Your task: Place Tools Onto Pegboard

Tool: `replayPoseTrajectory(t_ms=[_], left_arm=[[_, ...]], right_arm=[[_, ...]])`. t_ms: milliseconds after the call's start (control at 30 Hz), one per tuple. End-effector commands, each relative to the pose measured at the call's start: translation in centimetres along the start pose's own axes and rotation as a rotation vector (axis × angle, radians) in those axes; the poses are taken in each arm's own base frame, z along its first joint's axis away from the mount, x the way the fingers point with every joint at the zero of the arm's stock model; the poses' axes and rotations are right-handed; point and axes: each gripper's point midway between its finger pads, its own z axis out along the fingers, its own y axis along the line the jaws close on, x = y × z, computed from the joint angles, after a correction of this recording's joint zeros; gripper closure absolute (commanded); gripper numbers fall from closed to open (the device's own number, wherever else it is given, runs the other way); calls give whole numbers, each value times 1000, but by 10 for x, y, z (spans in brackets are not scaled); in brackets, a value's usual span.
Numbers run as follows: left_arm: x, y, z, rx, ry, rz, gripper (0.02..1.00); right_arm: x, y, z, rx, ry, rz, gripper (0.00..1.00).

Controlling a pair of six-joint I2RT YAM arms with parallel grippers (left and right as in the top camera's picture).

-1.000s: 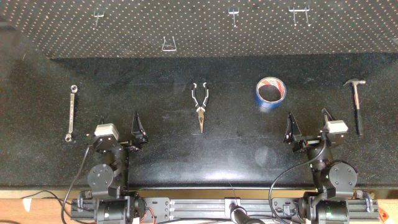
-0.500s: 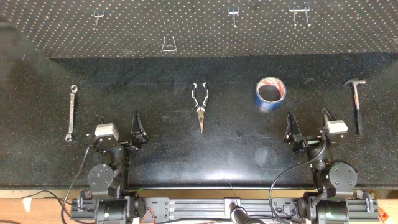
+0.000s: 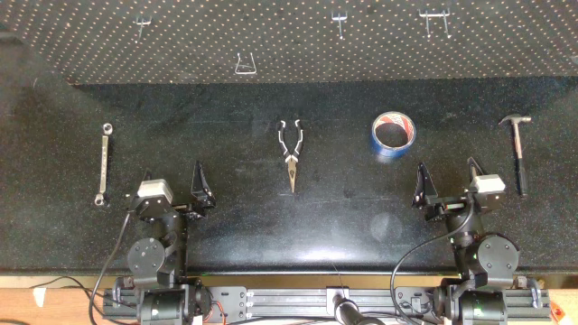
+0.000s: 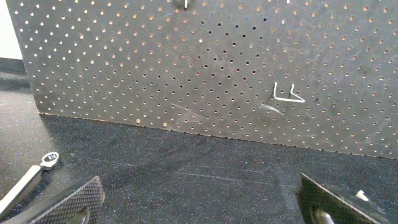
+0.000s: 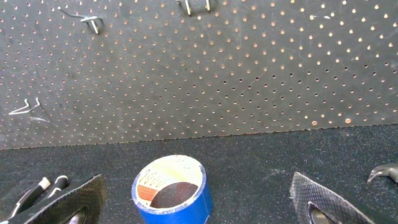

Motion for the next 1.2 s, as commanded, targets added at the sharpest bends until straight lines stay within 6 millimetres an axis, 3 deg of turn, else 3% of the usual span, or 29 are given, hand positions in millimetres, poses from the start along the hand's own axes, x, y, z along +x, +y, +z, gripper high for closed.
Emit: replayPoseTrajectory(t_ms=[33,900,1033,1200], left_arm=[[5,-3,1,19,6,-9,20],[4,-12,0,69,12,15,23],[-2,-6,9,55,131,78,23],[-30,30,34,-89,440,79,23]], right_arm=[[1,-1,0,5,0,7,29],[1,-1,0,5,0,7,29],[1,-1,0,5,0,7,29],[1,-1,0,5,0,7,29]])
